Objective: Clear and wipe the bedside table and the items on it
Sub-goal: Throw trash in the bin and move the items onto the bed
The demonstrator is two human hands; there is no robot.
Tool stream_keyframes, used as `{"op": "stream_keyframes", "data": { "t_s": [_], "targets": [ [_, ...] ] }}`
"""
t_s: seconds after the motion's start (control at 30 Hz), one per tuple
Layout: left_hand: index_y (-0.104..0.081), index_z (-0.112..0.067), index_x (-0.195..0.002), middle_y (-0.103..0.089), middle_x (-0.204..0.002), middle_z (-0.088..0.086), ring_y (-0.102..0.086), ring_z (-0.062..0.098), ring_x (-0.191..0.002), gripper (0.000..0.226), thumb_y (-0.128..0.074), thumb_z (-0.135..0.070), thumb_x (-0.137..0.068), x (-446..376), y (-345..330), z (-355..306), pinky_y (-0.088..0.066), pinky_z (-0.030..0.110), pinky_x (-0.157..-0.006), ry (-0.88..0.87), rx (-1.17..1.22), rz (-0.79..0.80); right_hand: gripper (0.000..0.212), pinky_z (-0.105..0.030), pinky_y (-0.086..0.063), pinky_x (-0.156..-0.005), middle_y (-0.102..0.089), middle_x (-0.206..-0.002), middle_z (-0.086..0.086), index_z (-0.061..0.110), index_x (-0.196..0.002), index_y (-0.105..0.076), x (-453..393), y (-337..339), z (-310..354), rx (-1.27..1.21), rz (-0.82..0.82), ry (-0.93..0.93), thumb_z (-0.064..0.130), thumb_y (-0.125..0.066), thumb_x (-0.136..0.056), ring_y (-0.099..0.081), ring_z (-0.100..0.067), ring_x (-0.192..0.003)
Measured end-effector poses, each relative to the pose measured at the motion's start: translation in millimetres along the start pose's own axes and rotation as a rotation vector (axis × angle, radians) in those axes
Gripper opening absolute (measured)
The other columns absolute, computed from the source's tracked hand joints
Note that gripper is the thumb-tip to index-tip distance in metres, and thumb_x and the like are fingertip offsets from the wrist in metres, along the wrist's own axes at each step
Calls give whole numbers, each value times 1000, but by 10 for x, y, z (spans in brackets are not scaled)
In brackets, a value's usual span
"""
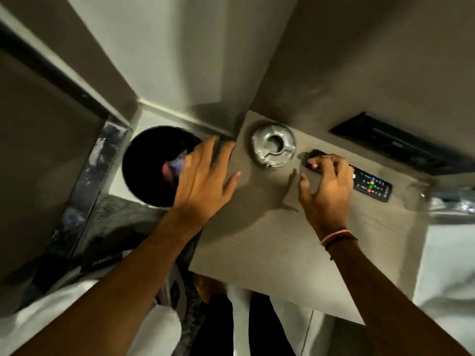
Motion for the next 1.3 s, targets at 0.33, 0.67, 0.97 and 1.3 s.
{"op": "stream_keyframes", "data": {
  "t_s": [0.33, 0.67, 0.97, 1.3],
  "targets": [
    [0, -34, -157, -3, -163, 20, -11, 44, -149, 102, -63, -63, -83, -886, -305, -769, -28, 56, -116, -203, -213, 423, 75, -54, -45, -108, -50, -142, -16, 21, -146, -42, -413, 405, -964, 103, 422, -217, 23, -80, -80, -49, -39, -130],
    [-28, -24, -151, -32, -144, 21, -40, 42, -127, 96, -78, -51, -73, -644, -138, -1060, -50, 58, -96, -295, -256, 365, 51, -47, -47, -97, -61, -130, -13, 14, -129, -57, -220, 397, -1117, 281, 443, -208, 35, -74, -86, -56, -36, -123],
    [-35, -25, -152, -41, -139, 29, -45, 44, -121, 92, -73, -55, -74, -492, 212, -2743, -53, 57, -91, -661, -15, 97, 59, -44, -57, -73, -69, -99, -12, 14, -104, -69, 823, 1684, -1952, -213, 50, -632, 58, -76, -66, -66, -34, -89],
    [-32, -15, -153, -30, -134, 12, -37, 24, -130, 84, -70, -49, -86, 56, 558, -5249, -35, 28, -115, -925, 333, -52, 46, -37, -49, -56, -64, -66, 0, 14, -78, -70, 2191, 3100, -2771, -470, -220, -817, 59, -70, -68, -63, -21, -64]
  ]
}}
Point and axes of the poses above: each hand's wrist, its own x-axis away from the middle knuckle, its own y-axis out of the back of the hand, z = x × y, the point moved 1 cm from there along -x, towards the middle knuckle
